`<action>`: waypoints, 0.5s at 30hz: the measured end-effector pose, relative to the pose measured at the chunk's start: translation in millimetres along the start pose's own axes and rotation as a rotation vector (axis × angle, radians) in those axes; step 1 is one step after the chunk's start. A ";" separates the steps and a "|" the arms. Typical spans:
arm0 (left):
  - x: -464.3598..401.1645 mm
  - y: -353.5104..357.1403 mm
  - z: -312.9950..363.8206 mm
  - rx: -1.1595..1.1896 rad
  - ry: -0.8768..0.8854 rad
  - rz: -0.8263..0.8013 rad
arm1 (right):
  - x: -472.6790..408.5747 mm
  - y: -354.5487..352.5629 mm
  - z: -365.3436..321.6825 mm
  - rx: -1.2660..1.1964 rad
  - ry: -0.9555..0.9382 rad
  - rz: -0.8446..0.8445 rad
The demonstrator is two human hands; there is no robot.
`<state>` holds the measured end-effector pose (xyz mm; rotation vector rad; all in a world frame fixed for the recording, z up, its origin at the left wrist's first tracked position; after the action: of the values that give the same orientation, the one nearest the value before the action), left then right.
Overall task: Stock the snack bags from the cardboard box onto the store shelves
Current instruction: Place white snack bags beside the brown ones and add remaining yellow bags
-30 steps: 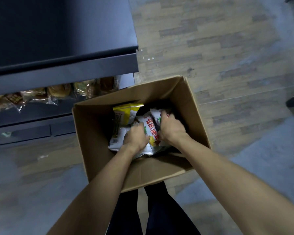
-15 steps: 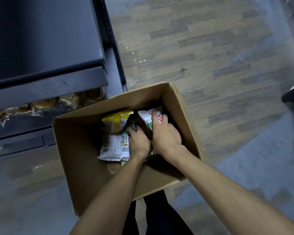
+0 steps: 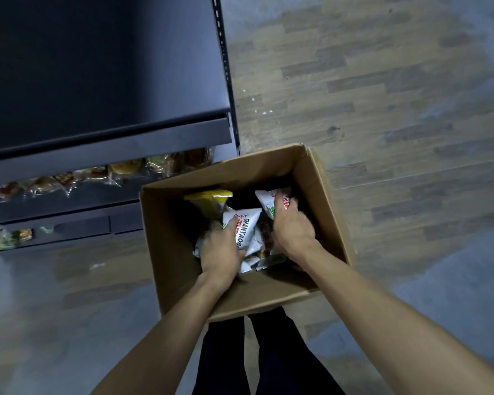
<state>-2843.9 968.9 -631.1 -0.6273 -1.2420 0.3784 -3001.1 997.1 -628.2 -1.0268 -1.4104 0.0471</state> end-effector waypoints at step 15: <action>-54.0 47.2 -46.7 -0.137 -0.002 -0.139 | -61.3 55.6 -30.3 0.215 0.017 -0.142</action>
<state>-2812.1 962.9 -710.3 -0.6529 -1.3130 0.1797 -2961.1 977.5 -704.3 -0.7468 -1.4259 0.0844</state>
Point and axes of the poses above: each hand's wrist, its own x-axis away from the middle knuckle, its own y-axis out of the palm, z = x × y, the point moved 2 cm from there along -x, towards the middle knuckle, and after that the axes turned 15 degrees about -z, right-handed, at the moved point
